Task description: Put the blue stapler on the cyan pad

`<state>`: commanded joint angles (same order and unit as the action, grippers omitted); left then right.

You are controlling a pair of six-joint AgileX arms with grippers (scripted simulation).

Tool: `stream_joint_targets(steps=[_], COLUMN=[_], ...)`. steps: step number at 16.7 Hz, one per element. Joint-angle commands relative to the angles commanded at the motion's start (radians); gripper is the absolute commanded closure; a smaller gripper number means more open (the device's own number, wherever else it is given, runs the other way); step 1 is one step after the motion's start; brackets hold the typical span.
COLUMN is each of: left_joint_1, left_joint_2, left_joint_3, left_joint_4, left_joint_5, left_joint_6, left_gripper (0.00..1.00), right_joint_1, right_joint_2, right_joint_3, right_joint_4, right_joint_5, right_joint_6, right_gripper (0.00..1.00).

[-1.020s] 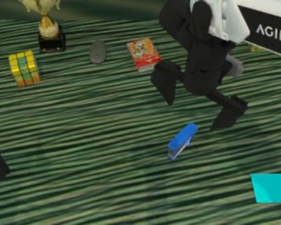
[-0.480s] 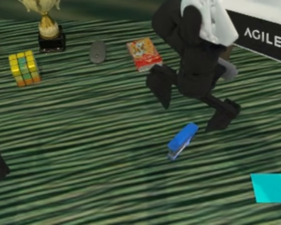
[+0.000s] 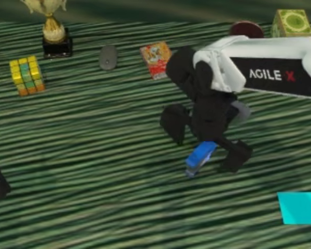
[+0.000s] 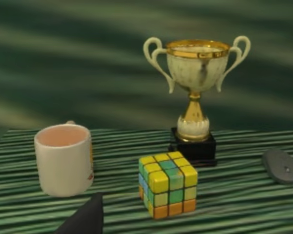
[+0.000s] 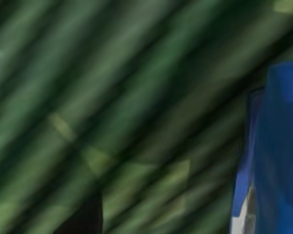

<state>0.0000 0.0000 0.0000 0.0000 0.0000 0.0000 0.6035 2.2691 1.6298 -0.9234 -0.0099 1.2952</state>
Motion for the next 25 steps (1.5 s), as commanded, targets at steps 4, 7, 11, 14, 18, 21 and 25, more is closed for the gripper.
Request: stream_joint_targets(steps=[4, 7, 11, 14, 18, 21, 25], left_joint_1=[0.0, 0.0, 0.0, 0.0, 0.0, 0.0, 0.0], left_joint_2=[0.0, 0.0, 0.0, 0.0, 0.0, 0.0, 0.0], left_joint_3=[0.0, 0.0, 0.0, 0.0, 0.0, 0.0, 0.0], left_joint_4=[0.0, 0.0, 0.0, 0.0, 0.0, 0.0, 0.0], left_joint_5=[0.0, 0.0, 0.0, 0.0, 0.0, 0.0, 0.0], left_joint_6=[0.0, 0.0, 0.0, 0.0, 0.0, 0.0, 0.0], left_gripper=[0.0, 0.0, 0.0, 0.0, 0.0, 0.0, 0.0], right_joint_1=[0.001, 0.001, 0.001, 0.001, 0.001, 0.001, 0.001], right_joint_2=[0.008, 0.008, 0.008, 0.008, 0.008, 0.008, 0.008], right_joint_3=[-0.015, -0.015, -0.015, -0.015, -0.015, -0.015, -0.015], right_joint_4=[0.018, 0.018, 0.018, 0.018, 0.018, 0.018, 0.018], right_joint_5=[0.0, 0.0, 0.0, 0.0, 0.0, 0.0, 0.0], right_joint_6=[0.001, 0.001, 0.001, 0.001, 0.001, 0.001, 0.001], right_gripper=[0.0, 0.15, 0.45, 0.68, 0.98, 1.0, 1.0])
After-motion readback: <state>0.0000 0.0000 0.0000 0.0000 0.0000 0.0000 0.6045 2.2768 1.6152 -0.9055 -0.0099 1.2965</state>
